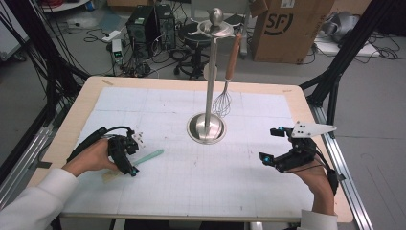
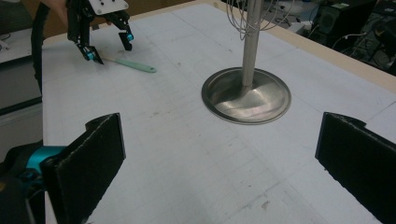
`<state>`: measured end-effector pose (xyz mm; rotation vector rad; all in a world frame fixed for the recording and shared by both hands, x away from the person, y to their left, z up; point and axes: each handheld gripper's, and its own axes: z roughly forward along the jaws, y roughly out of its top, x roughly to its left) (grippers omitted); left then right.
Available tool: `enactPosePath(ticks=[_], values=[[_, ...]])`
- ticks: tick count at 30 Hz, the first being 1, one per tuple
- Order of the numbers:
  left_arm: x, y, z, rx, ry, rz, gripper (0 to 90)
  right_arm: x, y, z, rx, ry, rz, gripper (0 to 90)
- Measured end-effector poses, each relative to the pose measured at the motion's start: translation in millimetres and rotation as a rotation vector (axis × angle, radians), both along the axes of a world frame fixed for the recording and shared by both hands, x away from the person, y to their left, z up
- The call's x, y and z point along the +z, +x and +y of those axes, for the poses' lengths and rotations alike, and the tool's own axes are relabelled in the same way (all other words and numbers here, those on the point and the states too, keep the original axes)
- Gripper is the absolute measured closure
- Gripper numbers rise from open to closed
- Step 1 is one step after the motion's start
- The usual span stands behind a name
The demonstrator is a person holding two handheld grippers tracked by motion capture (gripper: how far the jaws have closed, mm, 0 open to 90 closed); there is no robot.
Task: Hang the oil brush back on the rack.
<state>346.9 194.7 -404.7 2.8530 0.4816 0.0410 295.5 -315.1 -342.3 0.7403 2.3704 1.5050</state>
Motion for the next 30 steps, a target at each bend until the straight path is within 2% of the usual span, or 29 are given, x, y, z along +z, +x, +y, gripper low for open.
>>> enactPosePath(ticks=[1, 7, 10, 11, 12, 14, 15, 16, 17, 18, 19, 20, 22, 24, 27, 30], values=[[0.5, 0.5, 0.3, -0.01, 0.011, 0.002, 28.5, 0.0, 0.0, 0.1, 0.002, 0.002, -0.002, 0.0], [-1.8, -0.9, -1.1, 0.002, 0.017, 0.016, 44.5, -0.2, 0.0, 0.8, 0.004, -0.002, 0.001, 0.0], [-2.3, 0.6, -1.0, -0.007, 0.045, 0.031, 49.3, -0.4, 0.4, 1.2, 0.005, 0.0, -0.001, 0.0], [-3.4, -0.8, -1.5, 0.011, 0.036, 0.038, 51.8, -0.4, 0.2, 1.3, 0.006, 0.001, 0.001, 0.0], [-3.4, 0.0, -1.4, 0.004, 0.046, 0.042, 53.8, -0.5, 0.4, 1.4, 0.008, 0.002, 0.001, 0.0], [-2.8, 0.5, -1.7, -0.009, 0.064, 0.038, 56.1, -0.8, 0.9, 1.4, 0.008, -0.002, -0.004, 0.0], [-3.6, -0.4, -2.0, 0.012, 0.053, 0.036, 58.4, -0.9, 0.7, 1.7, 0.008, -0.001, 0.001, 0.0], [-2.6, 0.7, -1.6, 0.007, 0.068, 0.032, 60.7, -0.9, 0.7, 1.8, 0.008, -0.002, 0.001, 0.0], [-3.6, -0.3, -1.6, 0.028, 0.052, 0.037, 63.3, -0.9, 0.7, 1.9, 0.008, -0.002, 0.001, 0.0], [-2.4, 0.8, -0.9, 0.011, 0.071, 0.031, 66.6, -0.9, 0.7, 1.9, 0.009, -0.001, 0.001, 0.0], [-3.5, -1.1, -1.2, 0.025, 0.057, 0.04, 69.6, -0.9, 0.5, 1.9, 0.009, -0.002, 0.0, 0.0], [-2.6, -1.2, -1.5, 0.006, 0.074, 0.031, 71.3, -0.9, 0.4, 2.0, 0.009, -0.001, 0.002, 0.0], [-2.8, -3.3, -3.1, 0.005, 0.074, 0.027, 76.6, -1.4, 0.7, 2.1, 0.011, 0.004, 0.003, 0.0], [-2.8, -4.0, -4.4, 0.01, 0.081, 0.036, 79.0, -1.8, 1.2, 2.0, 0.011, 0.0, 0.002, 0.0], [-3.4, -5.7, -5.4, -0.003, 0.079, 0.023, 81.1, -1.7, 0.7, 2.7, 0.013, 0.001, 0.006, 0.0], [-2.4, -6.2, -5.3, -0.039, 0.091, 0.013, 81.5, -1.1, 0.4, 3.0, 0.012, 0.001, 0.001, 0.0]])
